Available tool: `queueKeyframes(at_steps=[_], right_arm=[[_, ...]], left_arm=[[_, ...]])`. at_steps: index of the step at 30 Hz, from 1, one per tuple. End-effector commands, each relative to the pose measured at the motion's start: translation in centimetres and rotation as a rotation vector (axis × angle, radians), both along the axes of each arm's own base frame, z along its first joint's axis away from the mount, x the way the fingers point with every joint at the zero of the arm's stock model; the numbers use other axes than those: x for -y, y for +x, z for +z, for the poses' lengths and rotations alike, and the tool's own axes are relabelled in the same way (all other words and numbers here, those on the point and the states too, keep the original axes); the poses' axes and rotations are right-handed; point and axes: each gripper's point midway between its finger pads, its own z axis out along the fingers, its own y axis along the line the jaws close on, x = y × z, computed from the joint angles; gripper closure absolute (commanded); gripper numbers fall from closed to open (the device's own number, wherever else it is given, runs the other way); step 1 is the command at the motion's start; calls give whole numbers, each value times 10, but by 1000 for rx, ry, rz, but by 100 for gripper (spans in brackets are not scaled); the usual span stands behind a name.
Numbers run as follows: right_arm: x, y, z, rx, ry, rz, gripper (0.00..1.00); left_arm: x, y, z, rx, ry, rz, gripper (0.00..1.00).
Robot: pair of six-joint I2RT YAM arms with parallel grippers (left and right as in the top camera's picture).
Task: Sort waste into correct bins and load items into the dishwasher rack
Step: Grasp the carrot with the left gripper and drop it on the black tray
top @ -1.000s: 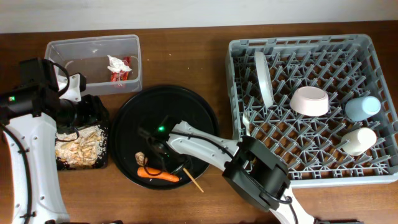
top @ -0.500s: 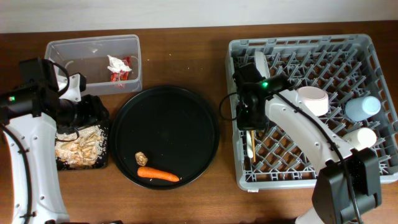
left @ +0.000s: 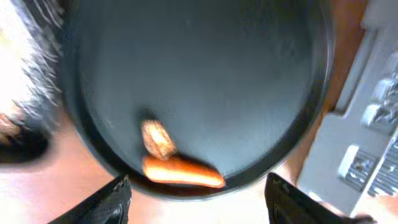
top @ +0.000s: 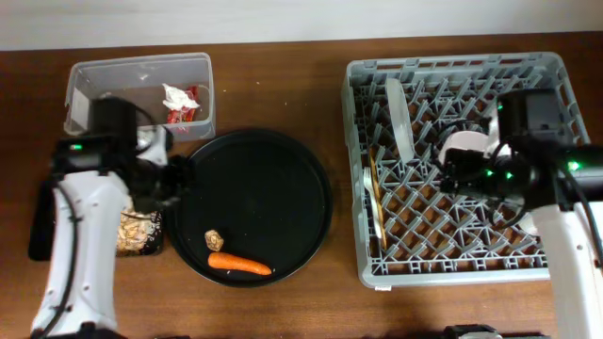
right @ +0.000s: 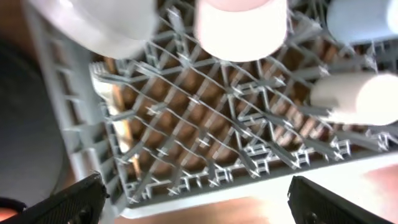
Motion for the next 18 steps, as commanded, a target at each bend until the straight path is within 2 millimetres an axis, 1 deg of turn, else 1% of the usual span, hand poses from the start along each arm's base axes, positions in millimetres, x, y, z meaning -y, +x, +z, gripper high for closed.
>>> queueKeyframes(at_steps=[1,2,3,4,5,8,9,10,12,13,14,15,17,18], right_arm=[[5,-1,-15,-46,10,-2,3],[5,1,-19,-61,12,-2,4],[5,2,-21,-71,12,-2,4],[5,3,-23,-77,13,-2,4],[5,3,-24,-81,13,-2,4],[5,3,-24,-82,13,-2,4],[5,3,-24,-82,13,-2,4],[5,3,-24,-82,13,-2,5],[5,2,-24,-84,17,-1,4],[5,2,-24,-86,17,-1,5],[5,1,-24,-89,17,-1,5],[5,1,-24,-90,18,-1,5],[5,1,-24,-90,17,-1,5],[5,1,-24,-91,17,-1,5]], left_arm=[[44,-44,-61,-269,-33,240,24],[58,-56,-87,-303,-27,270,20],[70,-65,-105,-313,-23,271,20],[76,-72,-115,-326,-17,274,20],[78,-81,-123,-347,5,299,19],[74,-96,-135,-385,69,361,19],[72,-99,-142,-386,79,384,19],[71,-97,-147,-367,78,385,20],[61,-79,-161,-250,116,404,20],[53,-68,-162,-194,151,415,25],[51,-63,-162,-165,163,420,38],[51,-61,-161,-158,159,420,62],[52,-61,-161,-158,159,405,82],[51,-62,-161,-161,161,405,90]])
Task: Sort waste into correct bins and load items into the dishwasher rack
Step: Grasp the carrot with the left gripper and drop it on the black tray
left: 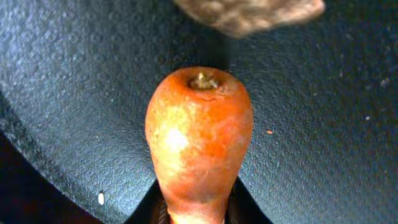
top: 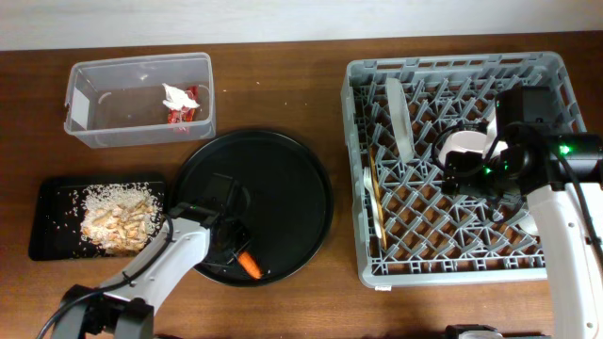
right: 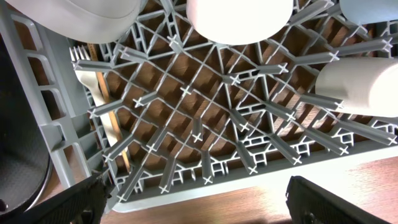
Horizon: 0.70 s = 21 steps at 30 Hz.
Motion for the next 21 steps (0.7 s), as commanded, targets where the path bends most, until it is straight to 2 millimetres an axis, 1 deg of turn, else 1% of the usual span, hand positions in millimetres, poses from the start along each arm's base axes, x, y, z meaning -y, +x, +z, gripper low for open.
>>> queueKeyframes(at_steps=[1,2,3,4,5,6,7,8,9,10,11,12,13,14,16,17,18,19,21], right_arm=[[0,-1,-3,-11,6,-3,6],[0,-1,-3,-11,6,-3,6],[0,-1,-3,-10,6,-3,6],[0,-1,-3,-11,6,-3,6],[0,-1,-3,-11,5,-3,6],[0,-1,-3,-11,5,-3,6],[0,-1,-3,-10,5,-3,6],[0,-1,-3,-10,5,-3,6],[0,-1,-3,-10,5,-3,6],[0,-1,-3,-10,5,-3,6],[0,-1,-3,-10,5,-3,6],[0,-1,-3,-10,5,-3,6],[0,-1,-3,-10,5,-3,6],[0,-1,-3,-10,5,-3,6],[0,-1,-3,-10,6,-3,6],[0,-1,-3,-10,6,-3,6],[0,-1,-3,-10,6,-3,6],[0,-1,-3,-10,6,-3,6],[0,-1,-3,-10,6,-3,6]], left_arm=[[-5,-2,-1,2,31,-7,95],[-5,-1,0,4,30,-8,98],[-5,-1,3,10,31,-31,98],[-4,2,11,29,30,-55,99],[-13,15,34,100,87,-70,98],[-29,30,61,192,165,-82,98],[-47,46,87,280,208,-84,99],[-72,57,107,339,232,-36,99],[-97,61,115,356,248,40,100],[-143,62,118,357,287,160,100],[-172,59,118,353,313,230,100],[-201,54,113,331,333,314,100],[-230,44,102,288,345,410,100],[-255,39,90,262,350,490,100],[-280,37,72,235,357,558,99],[-289,38,61,220,356,576,98],[-293,42,47,204,352,580,95],[-294,44,41,196,349,579,93],[-295,46,30,179,345,577,86]])
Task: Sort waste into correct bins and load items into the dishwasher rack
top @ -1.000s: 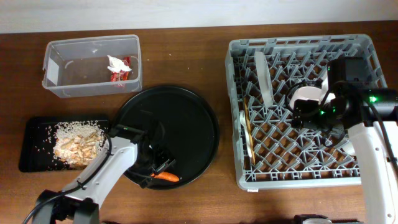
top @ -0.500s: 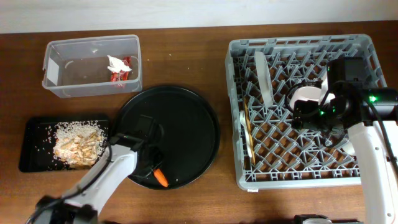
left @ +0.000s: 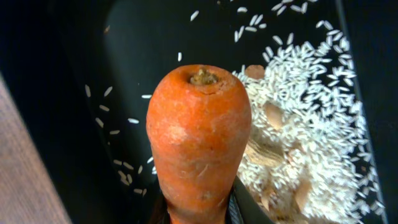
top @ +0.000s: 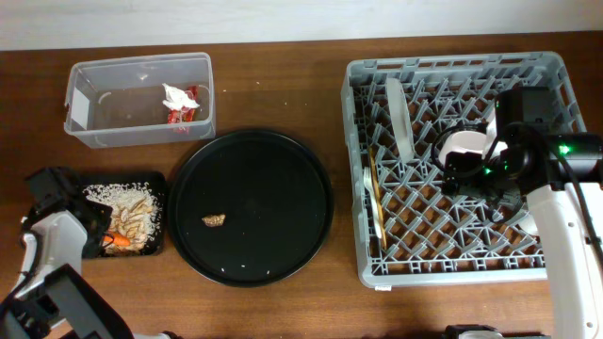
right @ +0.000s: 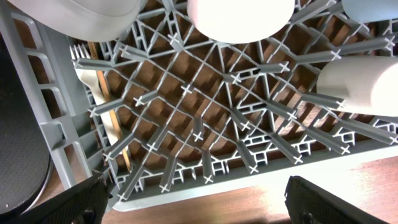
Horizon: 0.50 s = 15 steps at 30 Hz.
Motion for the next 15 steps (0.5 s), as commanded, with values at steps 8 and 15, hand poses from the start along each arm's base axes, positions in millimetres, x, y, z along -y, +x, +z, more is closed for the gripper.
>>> queueKeyframes(at_steps=[8,15], right_arm=[[1,-1,-2,-8,3,-4,6],[1,1,-1,0,2,-4,6]], left_arm=[[-4,3,-1,-65,-12,-59,38],[117,54,80,18,-122,-552,34]])
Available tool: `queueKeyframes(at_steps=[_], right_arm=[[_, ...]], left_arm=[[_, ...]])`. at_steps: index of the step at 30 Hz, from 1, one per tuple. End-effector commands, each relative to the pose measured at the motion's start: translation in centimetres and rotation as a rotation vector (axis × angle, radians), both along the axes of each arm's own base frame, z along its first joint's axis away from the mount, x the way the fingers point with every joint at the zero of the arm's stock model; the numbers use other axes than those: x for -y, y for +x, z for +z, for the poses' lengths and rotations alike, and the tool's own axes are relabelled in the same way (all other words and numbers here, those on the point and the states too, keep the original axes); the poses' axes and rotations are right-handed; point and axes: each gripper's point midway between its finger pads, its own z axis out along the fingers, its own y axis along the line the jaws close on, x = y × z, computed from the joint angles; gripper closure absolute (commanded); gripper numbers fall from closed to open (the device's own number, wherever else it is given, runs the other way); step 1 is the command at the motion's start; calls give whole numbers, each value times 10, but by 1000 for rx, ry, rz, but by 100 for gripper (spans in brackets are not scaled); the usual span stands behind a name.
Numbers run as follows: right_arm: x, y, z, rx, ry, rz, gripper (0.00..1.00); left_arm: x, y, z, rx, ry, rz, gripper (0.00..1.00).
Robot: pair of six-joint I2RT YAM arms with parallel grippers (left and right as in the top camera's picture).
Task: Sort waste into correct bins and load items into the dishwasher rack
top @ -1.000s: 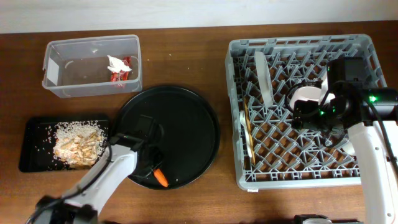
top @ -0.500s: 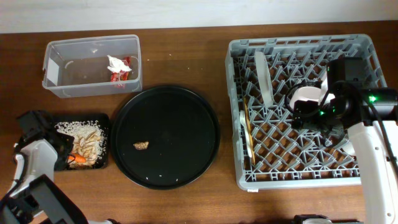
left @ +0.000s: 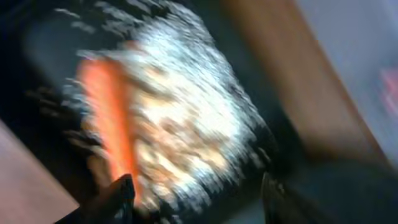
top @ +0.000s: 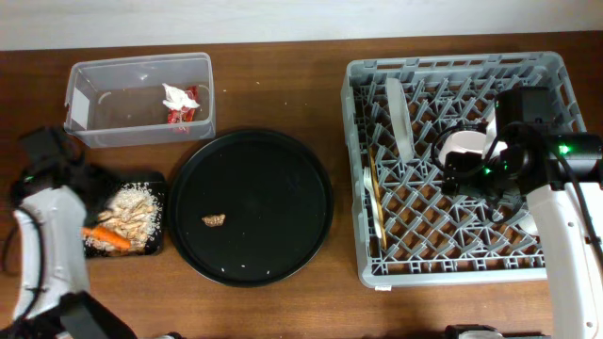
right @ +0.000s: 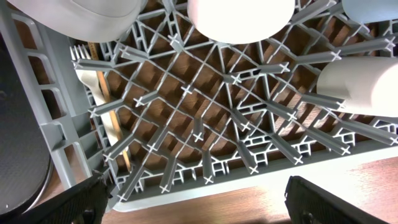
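An orange carrot (top: 105, 235) (left: 111, 121) lies on the rice in the black food-waste tray (top: 47, 247). My left gripper (top: 83, 177) (left: 196, 193) hangs open just above the tray, nothing between its fingers; that view is blurred. A small brown food scrap (top: 214, 219) sits on the round black plate (top: 283, 169). The grey dishwasher rack (top: 356, 169) (right: 56, 143) holds a white plate (top: 399, 118), a cup (top: 462, 143), a fork (top: 367, 179) and other white pieces. My right gripper (right: 205, 202) is open and empty over the rack's middle.
A clear plastic bin (top: 141, 66) with a red and white wrapper (top: 179, 102) stands at the back left, behind the tray. Brown table shows between plate and rack and along the front edge.
The carrot has left my left gripper and lies on the rice in the tray. That gripper is open and has moved towards the tray's far side. The right arm is unchanged.
My left gripper stood open at the plate's left rim, with the carrot and the scrap on the plate. Then it was shut on the carrot on the plate, then held it over the black tray. Now the carrot rests in the tray. The right gripper stayed open over the rack.
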Motion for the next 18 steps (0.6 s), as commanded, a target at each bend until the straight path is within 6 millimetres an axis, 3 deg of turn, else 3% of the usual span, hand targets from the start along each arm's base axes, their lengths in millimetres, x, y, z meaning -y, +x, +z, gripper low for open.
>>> queueKeyframes(at_steps=[1,2,4,6,13,16,18], right_arm=[[1,0,-1,-1,2,-4,6],[1,1,-1,0,2,-4,6],[1,1,-1,-1,3,-4,6],[1,1,-1,-1,2,-4,6],[1,0,-1,-3,2,-4,6],[1,0,-1,-5,2,-4,6],[1,0,-1,-5,2,-4,6]], left_arm=[[94,8,-4,-52,-79,-335,33],[126,4,-12,-83,-86,-432,31],[169,-11,-31,-139,-111,-500,27],[191,-17,-52,-138,-104,-576,22],[193,-17,-109,-168,-109,-581,22],[193,-15,-118,-181,-110,-580,23],[191,-13,-118,-177,-96,-577,48]])
